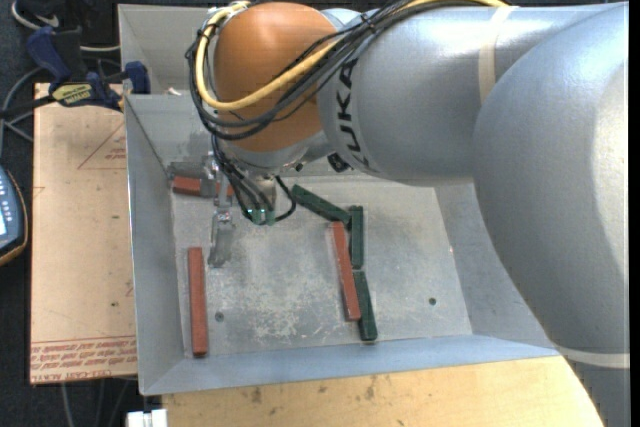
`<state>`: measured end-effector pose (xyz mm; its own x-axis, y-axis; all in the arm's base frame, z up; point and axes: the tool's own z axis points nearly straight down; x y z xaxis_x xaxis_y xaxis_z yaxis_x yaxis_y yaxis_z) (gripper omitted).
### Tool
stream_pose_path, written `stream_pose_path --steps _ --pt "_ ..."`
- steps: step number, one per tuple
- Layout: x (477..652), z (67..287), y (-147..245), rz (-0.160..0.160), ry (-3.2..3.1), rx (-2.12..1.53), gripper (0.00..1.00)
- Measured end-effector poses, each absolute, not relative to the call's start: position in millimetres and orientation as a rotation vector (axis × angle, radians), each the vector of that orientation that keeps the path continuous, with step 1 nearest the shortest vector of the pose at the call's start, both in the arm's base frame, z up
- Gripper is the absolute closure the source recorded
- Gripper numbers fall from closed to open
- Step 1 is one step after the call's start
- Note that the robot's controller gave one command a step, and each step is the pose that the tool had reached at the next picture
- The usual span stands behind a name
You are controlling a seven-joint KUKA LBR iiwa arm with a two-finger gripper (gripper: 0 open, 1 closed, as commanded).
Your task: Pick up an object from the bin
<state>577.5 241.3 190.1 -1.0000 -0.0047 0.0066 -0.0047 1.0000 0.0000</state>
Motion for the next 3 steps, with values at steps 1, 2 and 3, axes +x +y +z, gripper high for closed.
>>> stream_pose_path --steps 1,2,3 --pt "611.8 140.5 223.8 0.001 -3.133 0.226 0.00" --pt "638.7 130.9 88.0 0.004 -3.143 0.050 0.00" --pt "593.7 98.9 23.9 0.001 -3.092 0.545 0.00"
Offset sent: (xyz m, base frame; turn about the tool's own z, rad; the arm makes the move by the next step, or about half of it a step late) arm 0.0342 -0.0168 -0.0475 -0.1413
